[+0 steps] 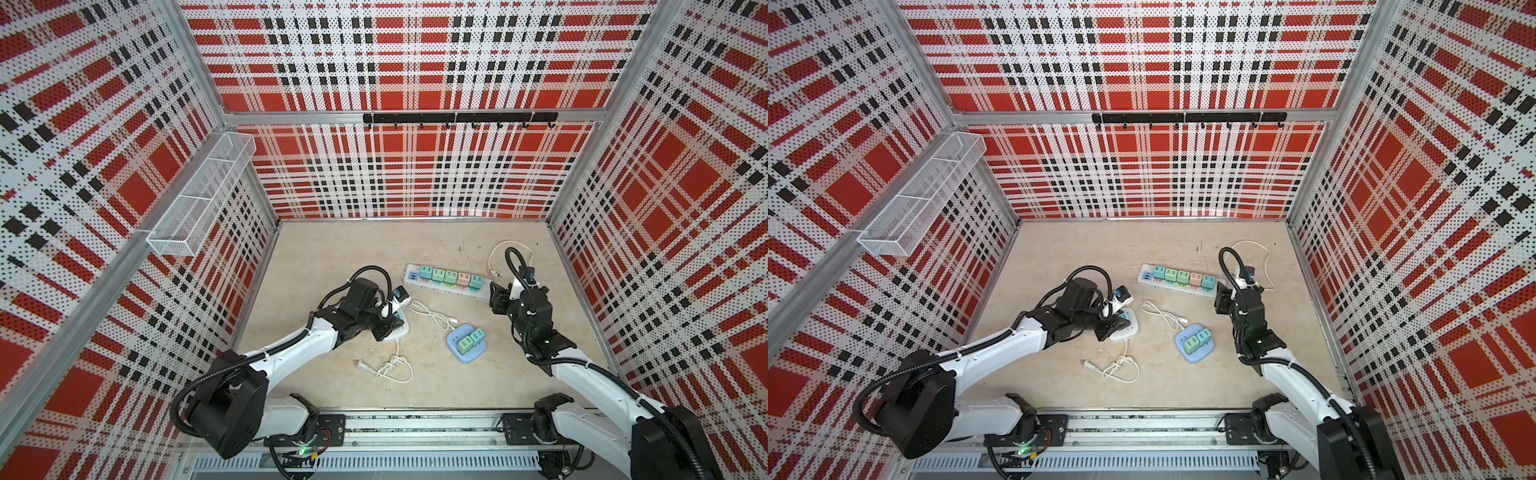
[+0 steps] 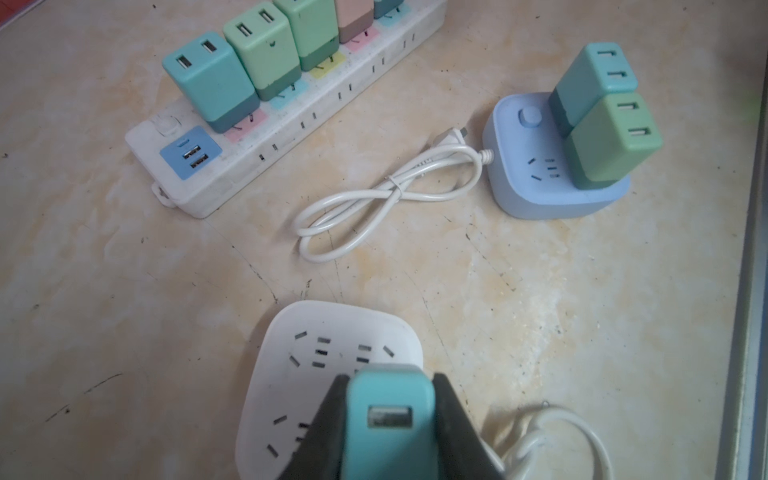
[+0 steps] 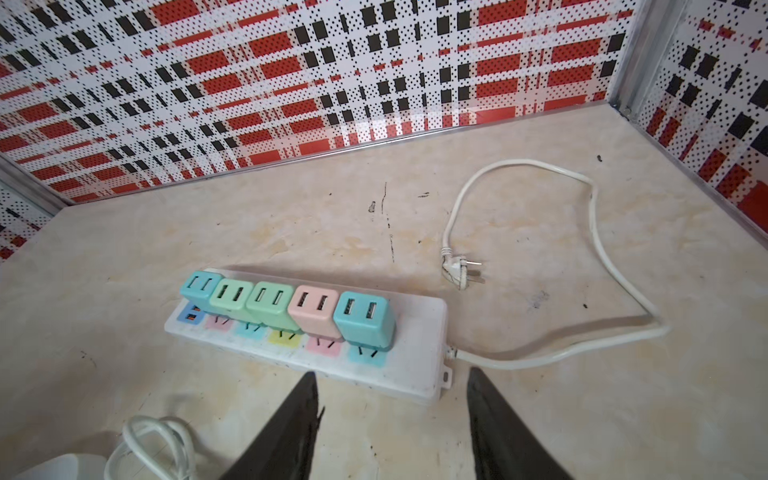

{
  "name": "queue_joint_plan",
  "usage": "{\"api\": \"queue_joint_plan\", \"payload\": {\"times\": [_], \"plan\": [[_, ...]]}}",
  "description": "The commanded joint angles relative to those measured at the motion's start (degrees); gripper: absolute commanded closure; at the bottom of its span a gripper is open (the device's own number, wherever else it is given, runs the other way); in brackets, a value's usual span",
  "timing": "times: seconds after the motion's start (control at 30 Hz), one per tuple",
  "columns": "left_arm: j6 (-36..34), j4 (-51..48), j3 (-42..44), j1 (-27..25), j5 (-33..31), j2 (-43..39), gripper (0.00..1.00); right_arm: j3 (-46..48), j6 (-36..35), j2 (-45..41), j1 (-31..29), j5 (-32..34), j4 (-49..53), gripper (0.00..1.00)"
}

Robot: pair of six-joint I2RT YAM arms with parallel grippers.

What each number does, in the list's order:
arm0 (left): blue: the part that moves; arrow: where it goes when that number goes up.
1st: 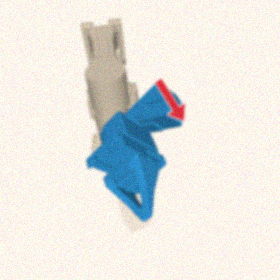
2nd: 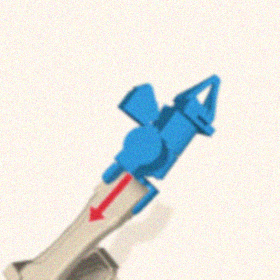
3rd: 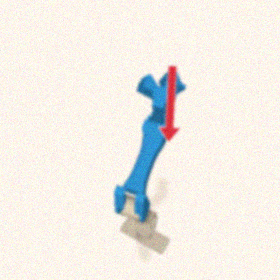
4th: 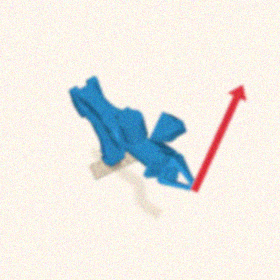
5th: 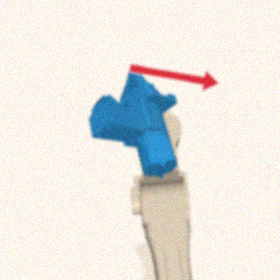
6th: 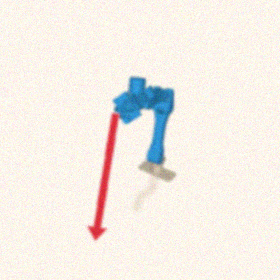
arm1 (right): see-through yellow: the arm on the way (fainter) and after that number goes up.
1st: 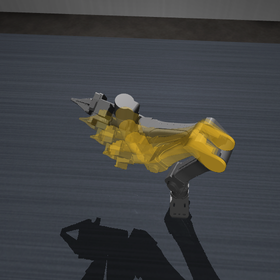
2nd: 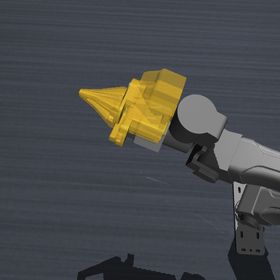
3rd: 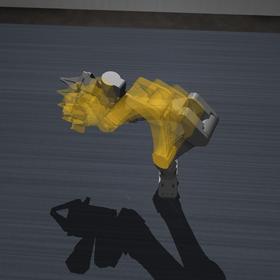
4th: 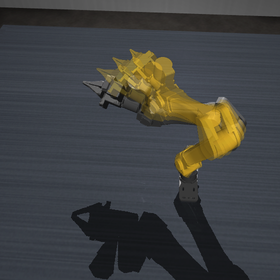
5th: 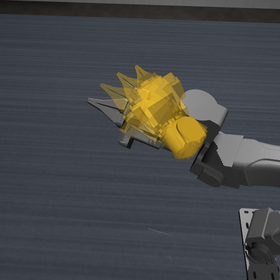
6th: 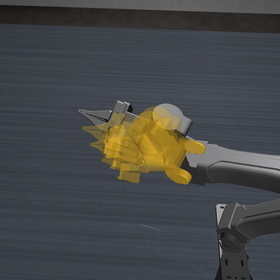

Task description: Insert the plug

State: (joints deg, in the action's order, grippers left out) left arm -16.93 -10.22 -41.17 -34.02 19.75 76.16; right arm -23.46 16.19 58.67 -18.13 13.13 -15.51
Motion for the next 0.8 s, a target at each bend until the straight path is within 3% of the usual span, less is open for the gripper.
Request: {"api": "queue_joint_plan", "payload": {"times": [0.0, 0.13, 0.23, 0.4, 0.53, 0.77], "plan": [[7.62, 8.1, 0.91, -3.52, -5.78, 1.99, 1.0, 0.28, -1.46, -0.48, 0.87, 3.13, -6.36, 0.41], [9.2, 10.2, 0.26, -2.57, -7.63, 6.36, 1.0, 2.4, -2.9, -0.91, 3.92, 1.69, -6.84, 0.39], [9.98, 10.69, -1.17, -2.89, -9.18, 8.95, 1.0, 4.03, -0.41, -1.44, 8.76, -6.37, -8.75, 0.4], [13.83, 12.05, -0.73, -3.0, -14.92, 10.9, 1.0, 4.85, 0.27, -1.24, 9.63, -7.5, -10.28, 0.39], [12.81, 12.59, 0.3, -5.21, -18.98, 8.74, 1.0, 4.96, 0.23, -0.92, 9.6, -9.21, -10.74, 0.4], [12.17, 10.83, 2.66, -5.2, -15.99, 5.83, 1.0, 5.08, 0.11, -0.7, 9.61, -10.52, -11.3, 0.4]]}}
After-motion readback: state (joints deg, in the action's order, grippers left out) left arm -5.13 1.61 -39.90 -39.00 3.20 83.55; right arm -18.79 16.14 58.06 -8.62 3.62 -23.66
